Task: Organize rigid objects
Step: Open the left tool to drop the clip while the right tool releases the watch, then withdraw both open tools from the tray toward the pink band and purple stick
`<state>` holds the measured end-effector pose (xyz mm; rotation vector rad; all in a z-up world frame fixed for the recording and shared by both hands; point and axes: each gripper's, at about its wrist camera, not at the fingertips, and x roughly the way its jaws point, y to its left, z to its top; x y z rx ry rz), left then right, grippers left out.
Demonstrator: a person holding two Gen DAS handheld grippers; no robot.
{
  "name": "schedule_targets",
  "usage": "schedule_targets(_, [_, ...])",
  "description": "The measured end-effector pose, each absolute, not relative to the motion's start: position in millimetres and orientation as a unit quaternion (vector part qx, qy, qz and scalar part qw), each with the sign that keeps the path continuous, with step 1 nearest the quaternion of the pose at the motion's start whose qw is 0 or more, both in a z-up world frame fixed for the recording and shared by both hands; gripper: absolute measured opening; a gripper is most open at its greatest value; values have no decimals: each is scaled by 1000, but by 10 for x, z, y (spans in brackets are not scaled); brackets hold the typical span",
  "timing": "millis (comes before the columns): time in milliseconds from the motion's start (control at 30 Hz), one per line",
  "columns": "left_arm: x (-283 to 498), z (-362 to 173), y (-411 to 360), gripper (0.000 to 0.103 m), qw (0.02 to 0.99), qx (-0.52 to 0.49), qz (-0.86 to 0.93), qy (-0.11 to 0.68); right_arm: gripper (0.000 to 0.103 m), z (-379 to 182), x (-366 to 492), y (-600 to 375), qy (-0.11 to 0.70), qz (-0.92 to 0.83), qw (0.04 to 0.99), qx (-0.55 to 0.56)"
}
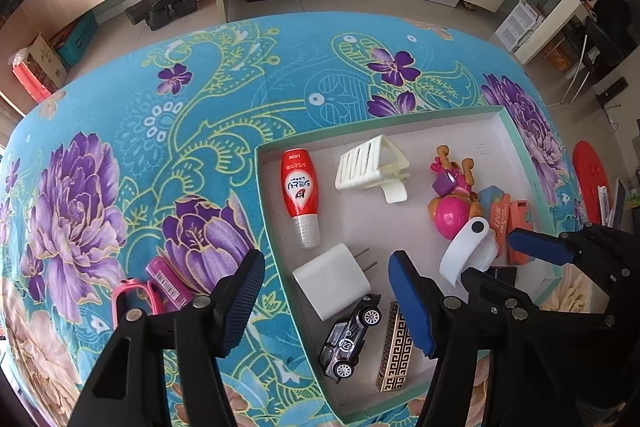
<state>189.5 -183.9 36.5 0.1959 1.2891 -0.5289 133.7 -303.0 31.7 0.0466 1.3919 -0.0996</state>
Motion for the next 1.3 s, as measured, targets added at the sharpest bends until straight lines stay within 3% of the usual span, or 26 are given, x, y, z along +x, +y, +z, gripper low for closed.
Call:
schedule_targets(167, [1878, 356, -1732, 72, 764, 91, -231, 595, 53, 361, 1285, -3024, 639, -51, 767, 23])
schedule_targets(267, [1878, 344, -1656, 73, 767, 92, -219, 597, 68, 390, 1266, -3047, 637, -54, 768, 30])
schedule_targets(433, [1896, 315, -1535, 75, 770, 87, -205, 598, 73, 405, 1262, -3052, 635, -61, 770, 28])
schedule_targets(500, [1906, 302, -1488, 92, 773, 83, -197, 598, 82, 413, 1256, -3061, 633, -64, 771, 29])
schedule_targets(633, [1925, 287, -1403, 103, 779, 76, -185, 595, 83, 429, 1248, -3075, 631, -71, 772, 30])
schedule_targets(767, [1943, 274, -1315, 103, 786, 79, -171, 589, 84, 434, 1241, -3075, 630, -72, 773, 33])
schedule_targets(900, [1955, 279, -1191, 103, 793, 87, -162, 580, 96, 437, 1226, -3071, 626, -73, 776, 32])
schedule_targets(1300, [2122, 324, -526, 103, 800, 62, -122, 584, 96, 483, 1280, -2954, 618, -65, 783, 33])
